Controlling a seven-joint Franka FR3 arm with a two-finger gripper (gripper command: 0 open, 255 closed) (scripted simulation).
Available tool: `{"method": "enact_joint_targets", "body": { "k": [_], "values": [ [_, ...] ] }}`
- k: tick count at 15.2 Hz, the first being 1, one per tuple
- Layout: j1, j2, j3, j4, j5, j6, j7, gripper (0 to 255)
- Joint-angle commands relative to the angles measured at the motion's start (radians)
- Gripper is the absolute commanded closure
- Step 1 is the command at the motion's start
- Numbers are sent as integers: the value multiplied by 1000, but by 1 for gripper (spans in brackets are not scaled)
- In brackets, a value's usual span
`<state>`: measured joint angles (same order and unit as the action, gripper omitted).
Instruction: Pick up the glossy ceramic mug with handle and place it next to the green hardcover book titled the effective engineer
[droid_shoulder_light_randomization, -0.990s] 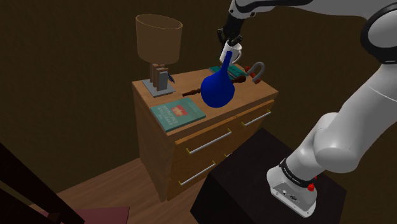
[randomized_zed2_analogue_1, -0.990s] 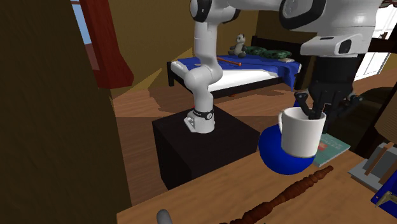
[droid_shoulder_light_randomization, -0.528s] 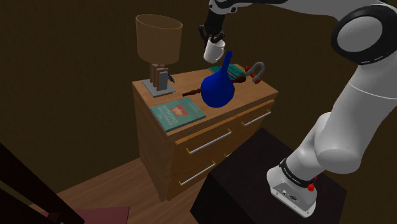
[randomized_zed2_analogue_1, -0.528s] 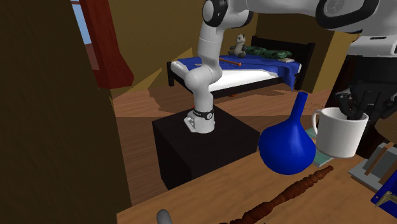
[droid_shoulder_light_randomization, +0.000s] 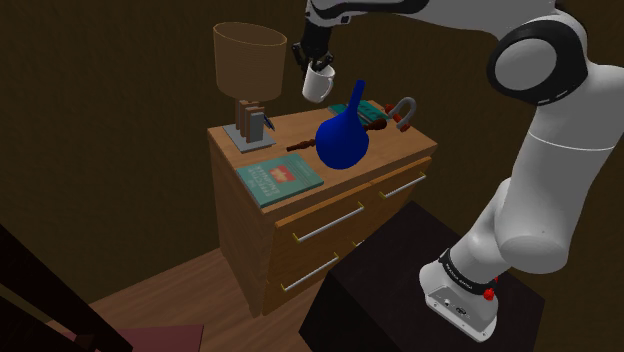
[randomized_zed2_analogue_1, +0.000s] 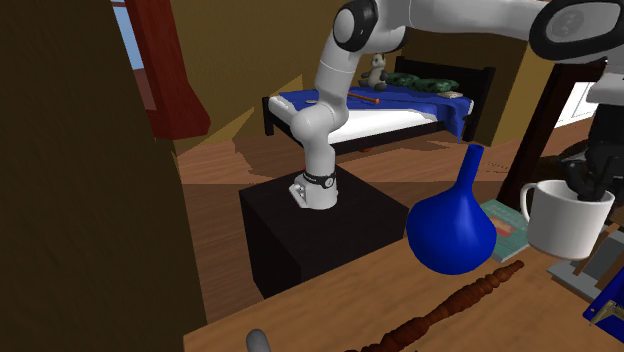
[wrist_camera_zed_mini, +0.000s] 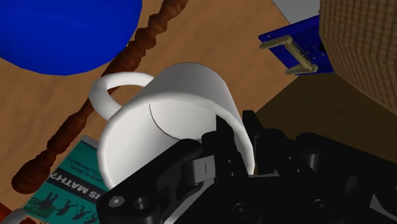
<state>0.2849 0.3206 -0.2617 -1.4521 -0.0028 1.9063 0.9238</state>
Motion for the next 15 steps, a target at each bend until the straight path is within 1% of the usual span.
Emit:
{"method": "enact_joint_targets", "body": {
  "k": [1,15],
  "values": [
    [2,0,1,-28,-1,29,3,255],
    [4,26,4,-180,4,206,10,255]
  ]
}}
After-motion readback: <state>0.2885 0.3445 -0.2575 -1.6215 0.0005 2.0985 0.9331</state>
